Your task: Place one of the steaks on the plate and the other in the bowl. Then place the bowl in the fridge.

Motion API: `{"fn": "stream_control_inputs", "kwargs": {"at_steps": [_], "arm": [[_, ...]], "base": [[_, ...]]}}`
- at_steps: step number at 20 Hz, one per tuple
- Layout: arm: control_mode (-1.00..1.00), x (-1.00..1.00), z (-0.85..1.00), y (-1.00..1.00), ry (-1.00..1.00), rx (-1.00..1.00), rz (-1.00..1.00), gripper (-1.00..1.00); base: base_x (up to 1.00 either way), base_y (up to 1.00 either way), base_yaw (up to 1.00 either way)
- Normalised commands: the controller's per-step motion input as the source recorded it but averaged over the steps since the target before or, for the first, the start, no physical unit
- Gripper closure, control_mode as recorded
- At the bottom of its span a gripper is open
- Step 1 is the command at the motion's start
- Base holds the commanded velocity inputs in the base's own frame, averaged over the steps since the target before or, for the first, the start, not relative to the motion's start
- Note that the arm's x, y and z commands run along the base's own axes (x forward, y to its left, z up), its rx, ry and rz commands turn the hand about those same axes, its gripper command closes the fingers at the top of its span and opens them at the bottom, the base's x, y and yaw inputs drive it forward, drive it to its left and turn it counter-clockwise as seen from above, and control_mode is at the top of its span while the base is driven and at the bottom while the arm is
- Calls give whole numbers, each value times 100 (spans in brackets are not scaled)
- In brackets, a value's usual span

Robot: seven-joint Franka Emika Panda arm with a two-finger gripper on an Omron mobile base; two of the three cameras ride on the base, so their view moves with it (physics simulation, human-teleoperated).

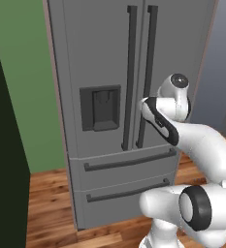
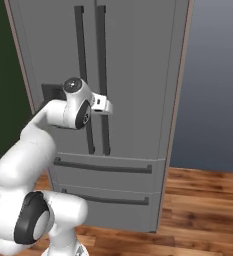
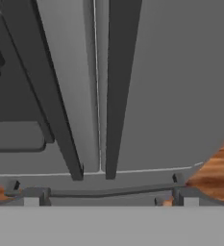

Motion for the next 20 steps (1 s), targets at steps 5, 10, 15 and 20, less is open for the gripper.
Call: {"fn": "stream_control_inputs", "kwargs": {"at_steps": [5,10,15,20], "arm": [[-100,65,0,0,0,0,0,-100],[-100,70,0,-2,0,0,0,-100],[-100,52,0,-15,0,0,0,-100],[-100,48,-1,-12,0,0,0,-100]], "base": [[0,0,0],[0,0,0],[0,0,0],[0,0,0]]}}
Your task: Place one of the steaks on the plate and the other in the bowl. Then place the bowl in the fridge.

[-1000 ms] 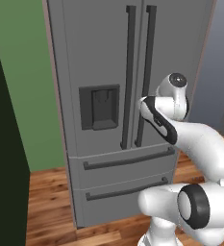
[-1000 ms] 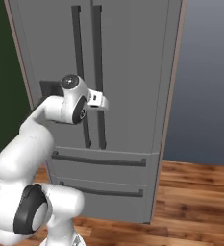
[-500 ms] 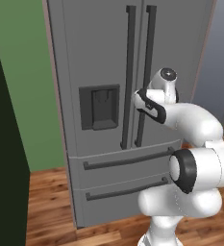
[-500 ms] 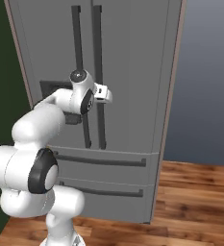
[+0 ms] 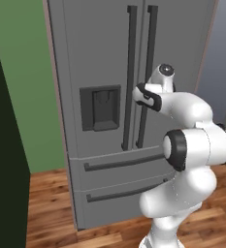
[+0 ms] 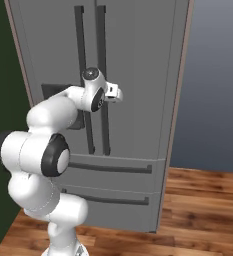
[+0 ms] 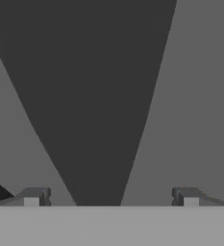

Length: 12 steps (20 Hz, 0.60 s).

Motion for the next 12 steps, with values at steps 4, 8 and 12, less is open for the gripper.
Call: {"fn": "stream_control_inputs", "kwargs": {"at_steps": [4,8,12], "arm": [[-100,51,-8,0,0,0,0,-100],[-100,33,-1,1,-2,0,0,-100],[-100,29,-8,5,-6,0,0,100]], "base": [[0,0,0],[0,0,0],[0,0,0]]}}
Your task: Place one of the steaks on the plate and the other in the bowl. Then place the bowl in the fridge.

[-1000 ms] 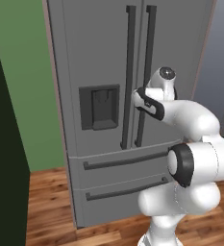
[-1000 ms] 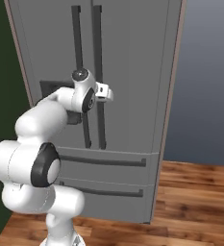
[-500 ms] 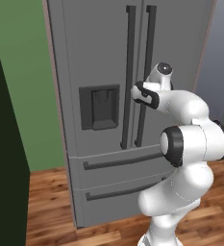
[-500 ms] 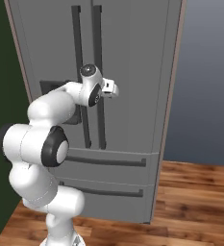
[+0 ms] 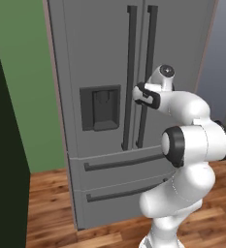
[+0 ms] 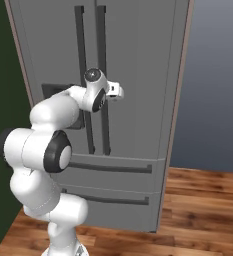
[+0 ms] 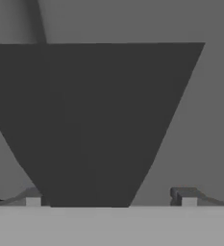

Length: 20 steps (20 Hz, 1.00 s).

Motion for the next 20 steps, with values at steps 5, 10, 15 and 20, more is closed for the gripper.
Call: {"fn": "stream_control_inputs", "kwargs": {"at_steps": [5,10,15,20], "arm": [[-100,25,-2,4,-8,0,0,100],[-100,13,0,0,-1,0,1,100],[-100,-30,9,-5,0,0,1,100],[-100,-74,25,-29,0,0,0,100]], "base": [[0,0,0],[0,0,0],[0,0,0],[0,0,0]]}}
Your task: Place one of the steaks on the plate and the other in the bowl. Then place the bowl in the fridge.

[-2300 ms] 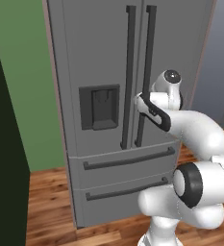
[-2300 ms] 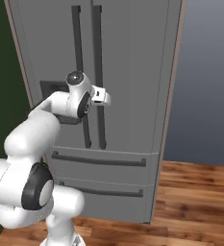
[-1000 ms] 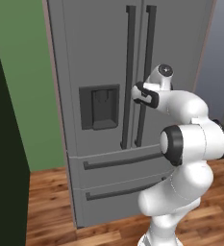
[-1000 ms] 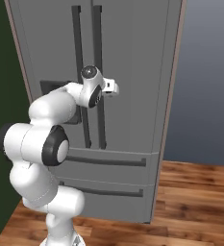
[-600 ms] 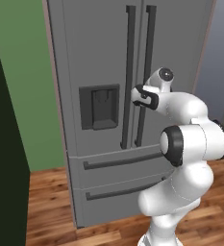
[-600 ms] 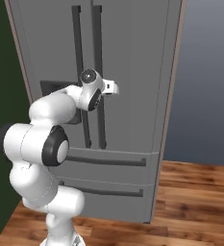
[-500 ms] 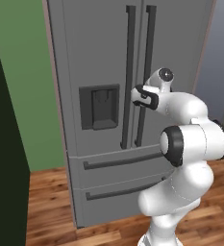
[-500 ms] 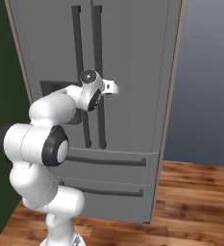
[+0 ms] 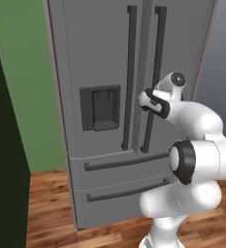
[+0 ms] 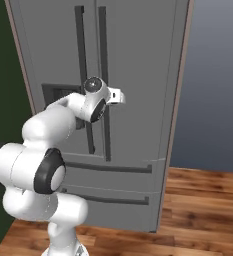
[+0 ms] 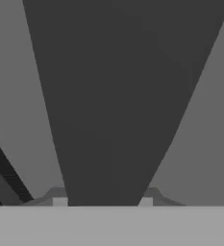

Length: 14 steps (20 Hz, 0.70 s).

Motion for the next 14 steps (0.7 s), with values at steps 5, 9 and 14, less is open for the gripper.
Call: {"fn": "stream_control_inputs", "kwargs": {"at_steps": [5,9,14], "arm": [[-100,-79,30,-65,0,7,3,100],[-100,-92,33,-92,0,16,8,100],[-100,-94,27,-99,0,23,8,100]], "base": [[0,0,0],[0,0,0],[0,0,0]]}}
